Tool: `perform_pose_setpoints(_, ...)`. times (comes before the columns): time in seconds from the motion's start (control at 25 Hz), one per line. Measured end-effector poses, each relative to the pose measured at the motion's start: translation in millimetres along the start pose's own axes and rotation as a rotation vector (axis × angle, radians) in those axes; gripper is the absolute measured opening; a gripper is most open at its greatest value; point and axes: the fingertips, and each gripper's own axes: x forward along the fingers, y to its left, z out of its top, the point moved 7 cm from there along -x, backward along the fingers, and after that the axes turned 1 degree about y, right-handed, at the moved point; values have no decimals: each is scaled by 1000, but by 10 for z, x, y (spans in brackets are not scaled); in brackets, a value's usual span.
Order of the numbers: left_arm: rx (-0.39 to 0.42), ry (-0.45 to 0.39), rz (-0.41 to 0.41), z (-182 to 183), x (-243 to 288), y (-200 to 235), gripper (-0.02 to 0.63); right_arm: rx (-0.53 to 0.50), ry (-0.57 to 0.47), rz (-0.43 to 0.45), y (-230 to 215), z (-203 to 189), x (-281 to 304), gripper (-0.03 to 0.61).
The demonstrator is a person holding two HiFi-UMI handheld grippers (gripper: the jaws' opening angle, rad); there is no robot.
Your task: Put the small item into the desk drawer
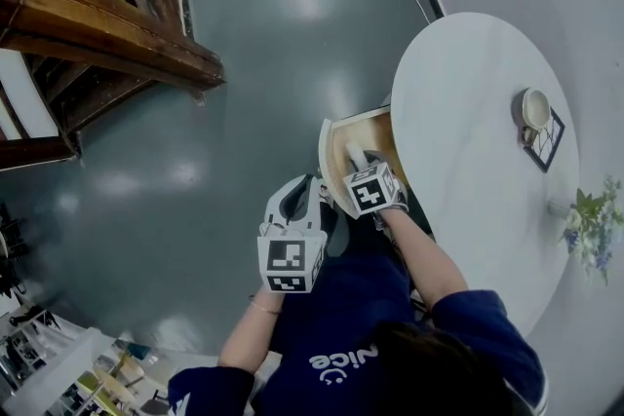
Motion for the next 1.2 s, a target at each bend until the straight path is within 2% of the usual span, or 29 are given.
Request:
perform_pose_setpoints(0.28, -75, 42, 14, -183, 70, 18, 5, -8, 42, 9, -33, 0, 231, 149)
perform_pose_setpoints(0.64, -92, 87, 34, -343, 155, 62, 5, -7, 84, 27, -58, 26, 506, 149)
perform_pose_setpoints(0.8, -97, 115, 44, -426, 170, 81, 5, -37, 140, 19, -72, -40, 650, 149)
perform_pose_setpoints(1.2, -123, 173, 68, -662, 171, 91, 5, -91, 199, 48, -117, -125, 891, 149)
